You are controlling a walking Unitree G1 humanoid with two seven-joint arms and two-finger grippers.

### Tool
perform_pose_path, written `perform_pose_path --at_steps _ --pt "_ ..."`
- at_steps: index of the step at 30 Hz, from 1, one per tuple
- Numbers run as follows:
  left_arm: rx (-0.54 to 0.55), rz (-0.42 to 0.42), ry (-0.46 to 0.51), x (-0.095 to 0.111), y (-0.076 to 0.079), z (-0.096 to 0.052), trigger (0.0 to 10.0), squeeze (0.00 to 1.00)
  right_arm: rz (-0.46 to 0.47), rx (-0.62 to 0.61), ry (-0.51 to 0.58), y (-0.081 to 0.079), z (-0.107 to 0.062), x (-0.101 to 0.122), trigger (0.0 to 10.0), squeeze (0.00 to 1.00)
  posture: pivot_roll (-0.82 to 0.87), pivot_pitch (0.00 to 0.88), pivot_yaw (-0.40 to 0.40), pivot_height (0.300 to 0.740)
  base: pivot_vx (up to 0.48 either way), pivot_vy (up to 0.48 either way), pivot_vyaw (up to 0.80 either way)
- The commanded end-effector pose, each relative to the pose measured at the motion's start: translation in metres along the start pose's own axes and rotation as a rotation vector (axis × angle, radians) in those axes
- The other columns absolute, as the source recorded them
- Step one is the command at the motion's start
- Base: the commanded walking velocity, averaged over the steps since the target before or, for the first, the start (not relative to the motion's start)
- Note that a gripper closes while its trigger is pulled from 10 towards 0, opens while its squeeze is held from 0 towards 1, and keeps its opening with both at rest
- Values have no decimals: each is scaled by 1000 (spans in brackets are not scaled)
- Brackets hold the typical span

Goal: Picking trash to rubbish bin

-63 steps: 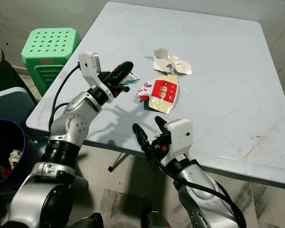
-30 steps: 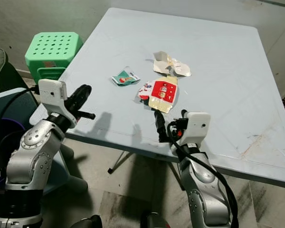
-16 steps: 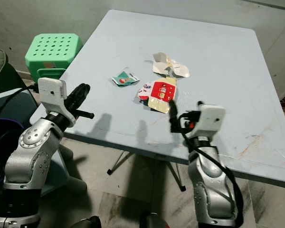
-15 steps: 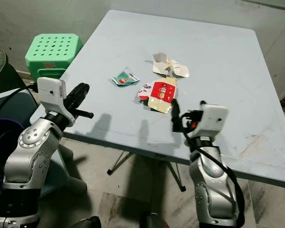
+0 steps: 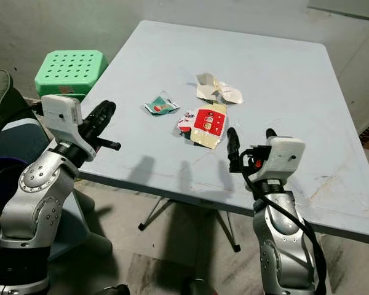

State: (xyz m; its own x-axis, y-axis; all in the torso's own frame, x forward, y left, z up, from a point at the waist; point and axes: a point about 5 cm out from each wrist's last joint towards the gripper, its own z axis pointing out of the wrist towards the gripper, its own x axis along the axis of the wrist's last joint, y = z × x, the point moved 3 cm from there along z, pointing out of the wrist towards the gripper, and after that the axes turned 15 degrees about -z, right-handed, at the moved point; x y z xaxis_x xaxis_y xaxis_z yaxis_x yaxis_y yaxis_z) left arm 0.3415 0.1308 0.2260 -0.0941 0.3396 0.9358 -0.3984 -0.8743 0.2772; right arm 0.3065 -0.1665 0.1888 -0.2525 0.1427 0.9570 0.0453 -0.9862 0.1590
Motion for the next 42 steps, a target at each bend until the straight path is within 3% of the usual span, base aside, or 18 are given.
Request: perform_pose_path --at_steps 1,42 --pt "2 -10 -12 -2 0 0 10000 0 -11 -1 24 2 -2 6 10000 0 -124 123 -35 740 0 0 0" --pt "-44 -3 -39 -3 6 6 10000 0 7 -1 24 -2 -6 2 10000 0 -132 114 -12 740 270 0 0"
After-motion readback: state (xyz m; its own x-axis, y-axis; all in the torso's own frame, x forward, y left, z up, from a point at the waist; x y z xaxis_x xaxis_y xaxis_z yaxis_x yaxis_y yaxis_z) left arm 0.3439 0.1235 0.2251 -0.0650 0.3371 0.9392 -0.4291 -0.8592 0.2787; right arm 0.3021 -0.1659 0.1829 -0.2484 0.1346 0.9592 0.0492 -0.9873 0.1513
